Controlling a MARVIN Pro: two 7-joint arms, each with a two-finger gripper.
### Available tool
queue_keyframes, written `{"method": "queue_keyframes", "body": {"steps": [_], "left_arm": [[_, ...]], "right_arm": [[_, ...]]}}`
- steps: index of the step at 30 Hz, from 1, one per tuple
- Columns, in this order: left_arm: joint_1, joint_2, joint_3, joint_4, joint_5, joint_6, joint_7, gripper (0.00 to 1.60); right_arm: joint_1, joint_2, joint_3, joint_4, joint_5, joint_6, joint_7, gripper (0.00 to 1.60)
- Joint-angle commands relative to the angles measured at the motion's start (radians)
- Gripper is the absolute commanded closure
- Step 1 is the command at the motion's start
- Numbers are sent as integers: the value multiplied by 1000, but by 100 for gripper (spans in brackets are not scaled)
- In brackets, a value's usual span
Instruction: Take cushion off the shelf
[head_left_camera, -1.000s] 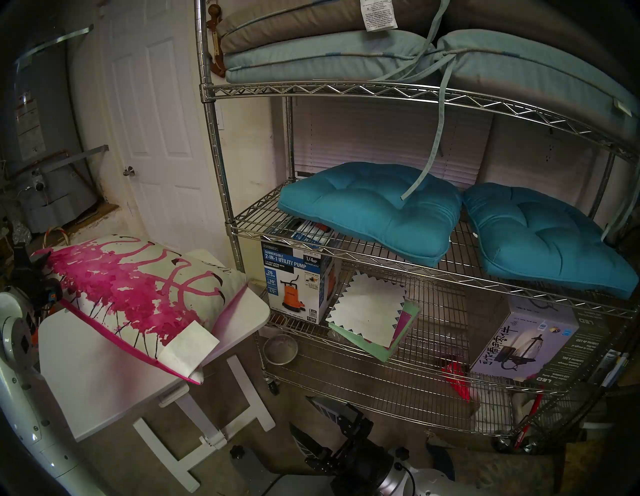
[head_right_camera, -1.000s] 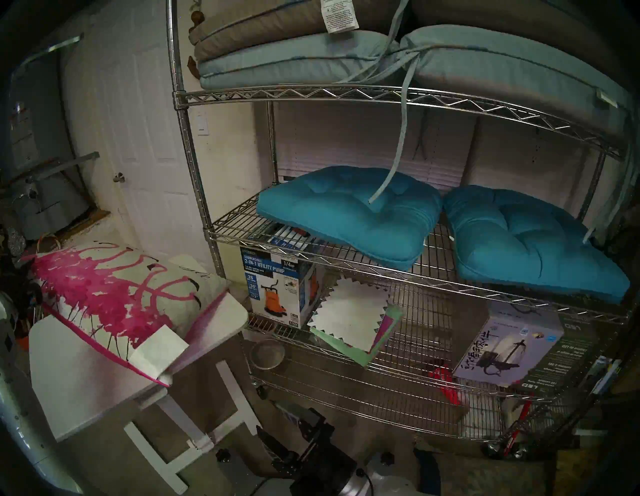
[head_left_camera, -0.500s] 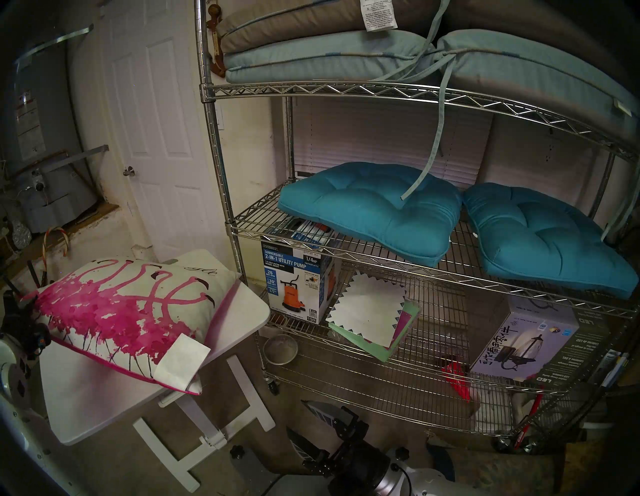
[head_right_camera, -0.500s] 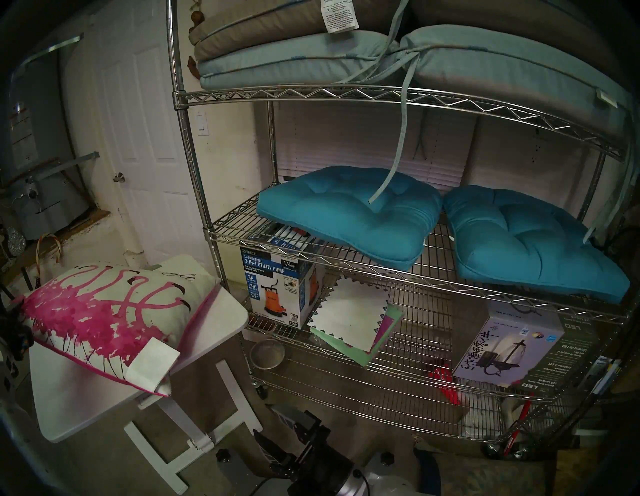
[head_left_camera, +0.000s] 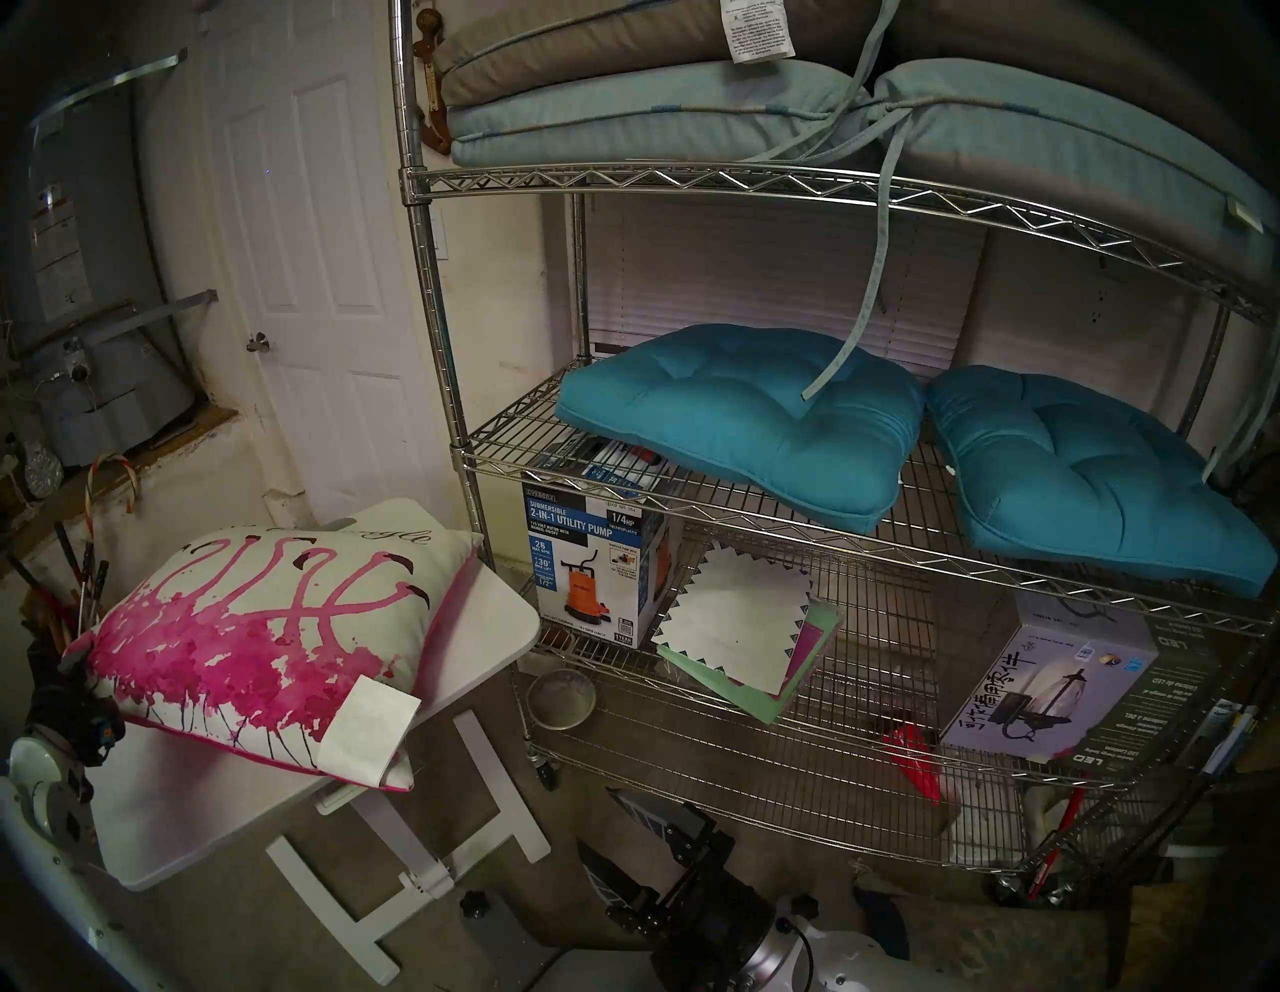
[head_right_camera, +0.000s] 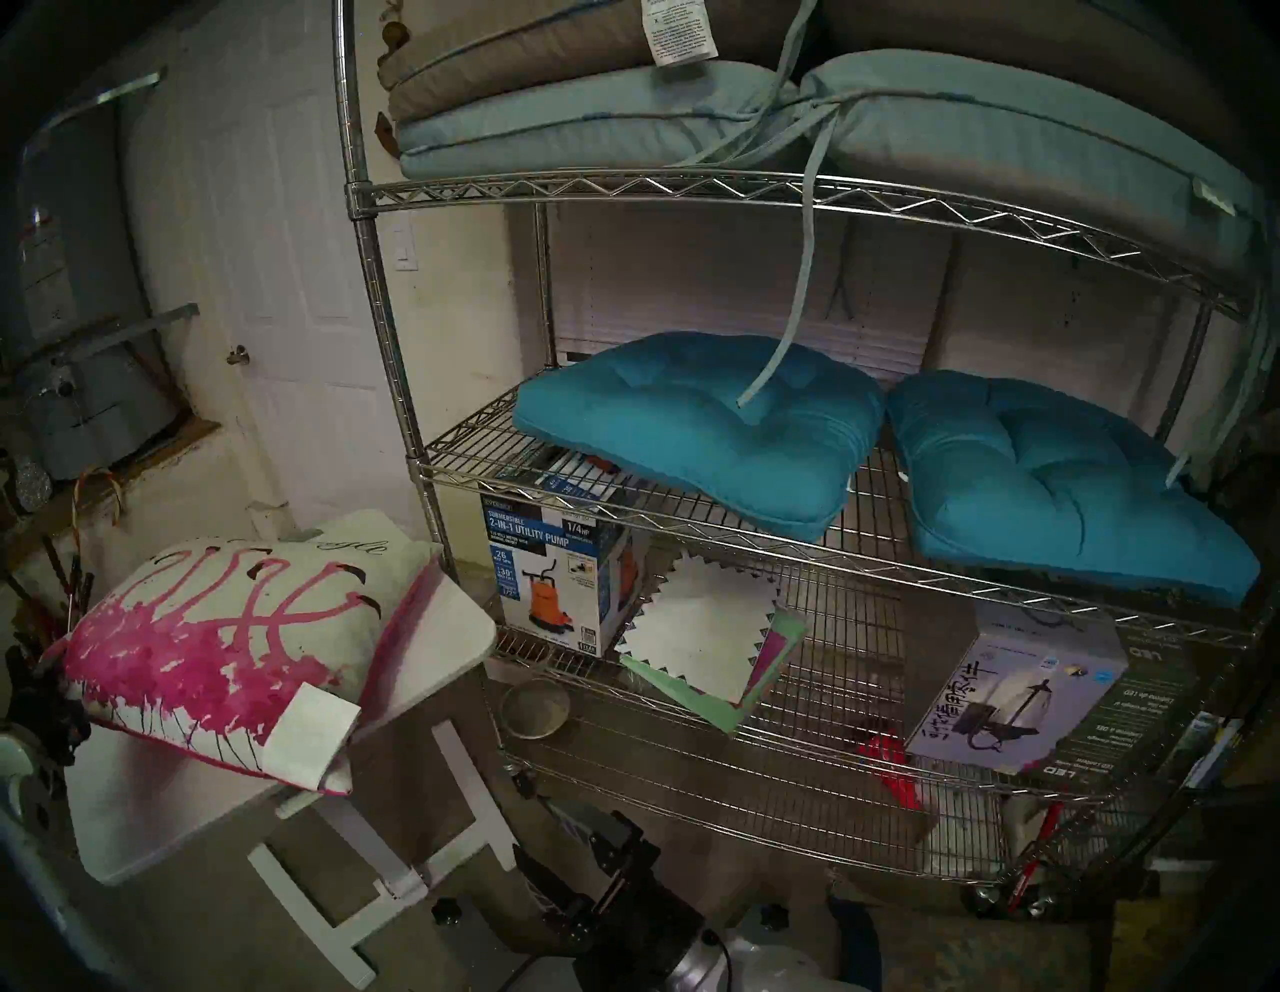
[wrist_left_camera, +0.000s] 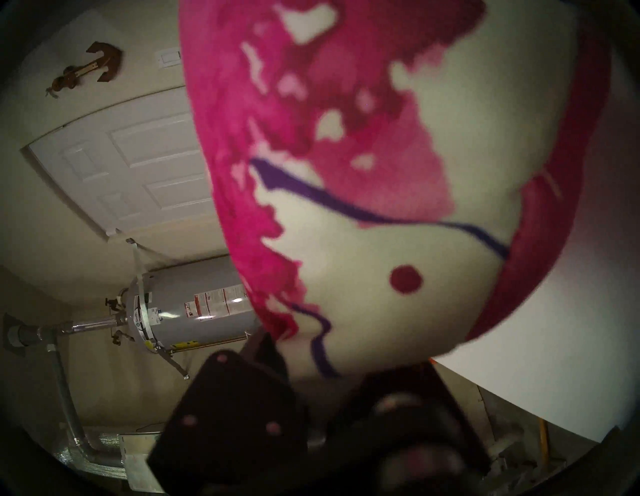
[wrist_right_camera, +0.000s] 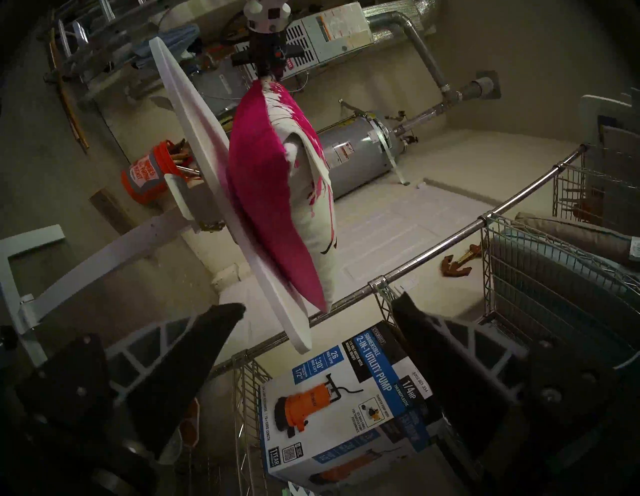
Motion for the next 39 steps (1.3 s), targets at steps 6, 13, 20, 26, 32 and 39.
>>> {"method": "queue_keyframes", "body": {"steps": [6, 13, 20, 26, 32, 39], "left_arm": [[6, 22, -1, 74, 66, -6, 107, 160], [-2, -19, 29, 12, 110, 14, 96, 0], [16, -99, 74, -86, 141, 29, 90, 0], [69, -124, 124, -149, 121, 51, 94, 0], [161, -165, 187, -238, 89, 109, 86, 0], [229, -204, 234, -306, 77, 182, 83, 160]], "right_arm": [[21, -39, 0, 7, 5, 17, -10, 0], [31, -44, -7, 15, 5, 16, -10, 0], [32, -45, -9, 18, 8, 18, -16, 0], [26, -41, -7, 18, 11, 19, -25, 0], [18, -36, -5, 20, 13, 20, -40, 0], [14, -34, -6, 18, 10, 19, -53, 0]]}}
